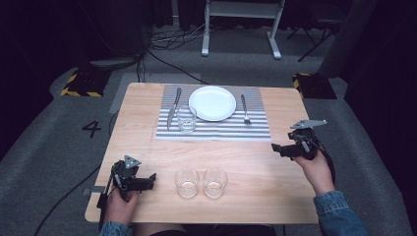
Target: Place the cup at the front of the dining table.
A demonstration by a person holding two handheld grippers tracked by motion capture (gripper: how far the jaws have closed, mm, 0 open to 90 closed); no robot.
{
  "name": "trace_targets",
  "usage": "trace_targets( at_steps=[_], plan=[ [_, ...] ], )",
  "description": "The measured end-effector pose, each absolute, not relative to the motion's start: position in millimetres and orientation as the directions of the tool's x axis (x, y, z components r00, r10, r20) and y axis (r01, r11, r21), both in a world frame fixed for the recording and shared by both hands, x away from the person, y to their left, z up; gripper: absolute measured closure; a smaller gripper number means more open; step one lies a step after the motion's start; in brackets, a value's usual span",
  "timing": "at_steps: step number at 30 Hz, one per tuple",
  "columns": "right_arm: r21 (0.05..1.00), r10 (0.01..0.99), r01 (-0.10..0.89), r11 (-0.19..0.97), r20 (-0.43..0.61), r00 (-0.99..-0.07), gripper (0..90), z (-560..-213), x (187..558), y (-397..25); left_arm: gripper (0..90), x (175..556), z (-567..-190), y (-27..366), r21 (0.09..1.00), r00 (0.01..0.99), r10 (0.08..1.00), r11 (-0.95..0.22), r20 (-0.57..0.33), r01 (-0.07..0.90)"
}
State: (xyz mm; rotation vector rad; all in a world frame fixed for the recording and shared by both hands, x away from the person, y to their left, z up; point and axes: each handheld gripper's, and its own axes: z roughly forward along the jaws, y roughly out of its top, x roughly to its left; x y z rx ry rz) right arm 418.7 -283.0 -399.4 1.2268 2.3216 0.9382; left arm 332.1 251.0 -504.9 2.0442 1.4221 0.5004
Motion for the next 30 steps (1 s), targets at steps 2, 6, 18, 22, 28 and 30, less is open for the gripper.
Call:
trace_targets(
  at_steps=[2,6,18,22,28,30],
  plan=[
    [0.684,0.832,0.608,0.402,0.004,-0.555,17.0,-404.7,417.1,-285.6,0.2,332.2,-504.9,251.0,0.657,0.357,0.934,-0.253,-0.027,0.71],
    [0.666,0.837,0.624,0.409,-0.001,-0.548,17.0,-414.3,414.1,-290.6,0.2,332.2,-504.9,251.0,0.656,0.356,0.934,-0.254,-0.025,0.711],
    [0.62,0.84,0.659,0.425,0.0,-0.542,17.0,-445.3,403.3,-299.8,0.2,332.2,-504.8,251.0,0.656,0.357,0.934,-0.254,-0.025,0.711],
    [0.608,0.842,0.671,0.424,0.007,-0.539,17.0,-453.5,400.1,-302.4,0.2,332.2,-504.9,250.9,0.657,0.356,0.934,-0.253,-0.026,0.71],
    [0.614,0.842,0.675,0.41,0.03,-0.539,16.9,-465.0,394.9,-304.8,0.2,332.1,-504.8,250.9,0.656,0.356,0.934,-0.253,-0.026,0.711],
    [0.613,0.836,0.67,0.418,0.029,-0.548,16.9,-470.4,392.5,-304.8,0.2,332.1,-504.9,251.0,0.656,0.357,0.934,-0.254,-0.025,0.711]
  ],
)
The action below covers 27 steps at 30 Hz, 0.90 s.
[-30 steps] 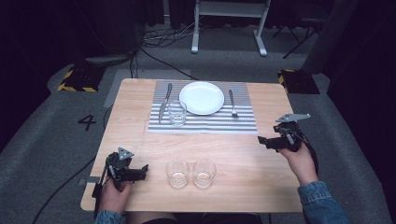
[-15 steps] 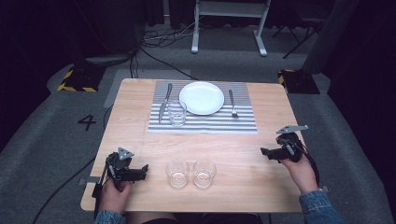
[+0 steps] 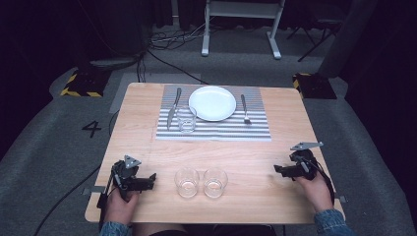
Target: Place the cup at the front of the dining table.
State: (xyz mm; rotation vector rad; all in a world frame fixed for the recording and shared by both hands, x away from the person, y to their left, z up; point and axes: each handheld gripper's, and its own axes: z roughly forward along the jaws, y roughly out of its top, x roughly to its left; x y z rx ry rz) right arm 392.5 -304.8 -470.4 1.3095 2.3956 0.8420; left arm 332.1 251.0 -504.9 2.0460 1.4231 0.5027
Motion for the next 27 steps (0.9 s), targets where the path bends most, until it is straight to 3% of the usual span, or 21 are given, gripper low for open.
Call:
trace_targets(
  at_steps=[13,22,27],
  plan=[
    [0.631,0.833,0.648,0.426,0.006,-0.553,15.8,-491.0,379.5,-297.8,0.2,332.1,-504.9,251.0,0.656,0.357,0.934,-0.254,-0.025,0.711],
    [0.711,0.837,0.584,0.391,-0.01,-0.547,3.2,-503.5,373.6,-296.5,0.2,332.1,-504.9,250.9,0.656,0.356,0.934,-0.254,-0.025,0.711],
    [0.715,0.841,0.582,0.387,-0.015,-0.541,0.5,-505.3,375.1,-294.0,0.2,332.1,-504.9,251.0,0.656,0.357,0.934,-0.254,-0.025,0.711]
  ],
)
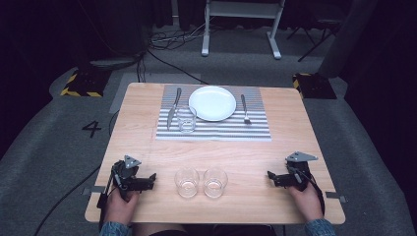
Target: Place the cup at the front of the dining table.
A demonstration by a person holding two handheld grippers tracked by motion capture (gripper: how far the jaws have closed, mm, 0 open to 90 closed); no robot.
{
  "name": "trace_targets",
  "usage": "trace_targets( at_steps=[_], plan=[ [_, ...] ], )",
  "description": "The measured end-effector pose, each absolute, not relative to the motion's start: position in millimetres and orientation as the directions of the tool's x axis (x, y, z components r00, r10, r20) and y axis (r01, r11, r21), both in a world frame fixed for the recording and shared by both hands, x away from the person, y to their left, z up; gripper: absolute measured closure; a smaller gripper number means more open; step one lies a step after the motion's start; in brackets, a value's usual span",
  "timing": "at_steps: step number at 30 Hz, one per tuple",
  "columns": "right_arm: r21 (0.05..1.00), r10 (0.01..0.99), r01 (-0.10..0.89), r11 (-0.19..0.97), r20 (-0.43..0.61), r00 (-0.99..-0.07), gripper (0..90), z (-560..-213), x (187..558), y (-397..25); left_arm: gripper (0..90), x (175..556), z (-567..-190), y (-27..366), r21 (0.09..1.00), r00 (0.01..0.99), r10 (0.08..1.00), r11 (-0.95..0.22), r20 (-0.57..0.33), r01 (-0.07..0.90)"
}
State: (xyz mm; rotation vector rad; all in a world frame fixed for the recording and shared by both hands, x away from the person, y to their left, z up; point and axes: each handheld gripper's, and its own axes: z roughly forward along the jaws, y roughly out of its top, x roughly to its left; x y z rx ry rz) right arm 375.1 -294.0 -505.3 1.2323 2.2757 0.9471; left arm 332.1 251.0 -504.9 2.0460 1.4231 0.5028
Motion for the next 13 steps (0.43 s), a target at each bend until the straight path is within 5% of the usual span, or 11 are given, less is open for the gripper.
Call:
trace_targets(
  at_steps=[13],
  plan=[
    [0.713,0.85,0.592,0.375,-0.01,-0.527,0.6,-505.2,380.6,-290.7,0.2,332.0,-504.9,250.9,0.655,0.356,0.934,-0.253,-0.026,0.712]
  ],
)
